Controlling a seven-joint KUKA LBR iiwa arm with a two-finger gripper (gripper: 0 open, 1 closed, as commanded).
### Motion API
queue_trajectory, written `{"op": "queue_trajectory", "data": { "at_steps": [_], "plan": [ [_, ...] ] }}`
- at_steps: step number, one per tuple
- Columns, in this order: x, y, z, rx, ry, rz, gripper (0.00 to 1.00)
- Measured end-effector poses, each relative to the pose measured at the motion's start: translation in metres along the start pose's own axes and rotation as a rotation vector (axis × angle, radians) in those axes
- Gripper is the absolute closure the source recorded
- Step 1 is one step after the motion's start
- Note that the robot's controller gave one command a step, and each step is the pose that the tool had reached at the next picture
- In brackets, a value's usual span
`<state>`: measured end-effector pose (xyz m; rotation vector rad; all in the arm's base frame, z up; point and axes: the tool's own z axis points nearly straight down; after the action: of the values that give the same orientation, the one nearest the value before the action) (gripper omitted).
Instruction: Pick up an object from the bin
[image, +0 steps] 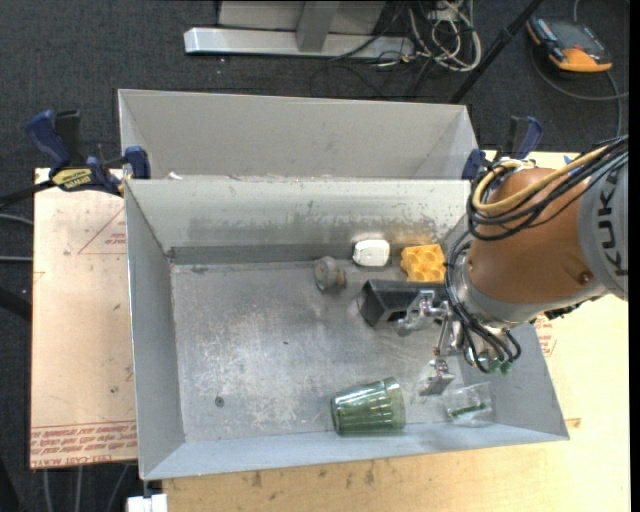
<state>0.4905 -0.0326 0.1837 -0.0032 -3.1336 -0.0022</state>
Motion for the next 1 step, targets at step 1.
{"op": "queue_trajectory", "data": {
  "at_steps": [1],
  "plan": [
    [-0.0018,0.0001,-0.0039,0.001,-0.008,-0.002,0.00]
  ]
}}
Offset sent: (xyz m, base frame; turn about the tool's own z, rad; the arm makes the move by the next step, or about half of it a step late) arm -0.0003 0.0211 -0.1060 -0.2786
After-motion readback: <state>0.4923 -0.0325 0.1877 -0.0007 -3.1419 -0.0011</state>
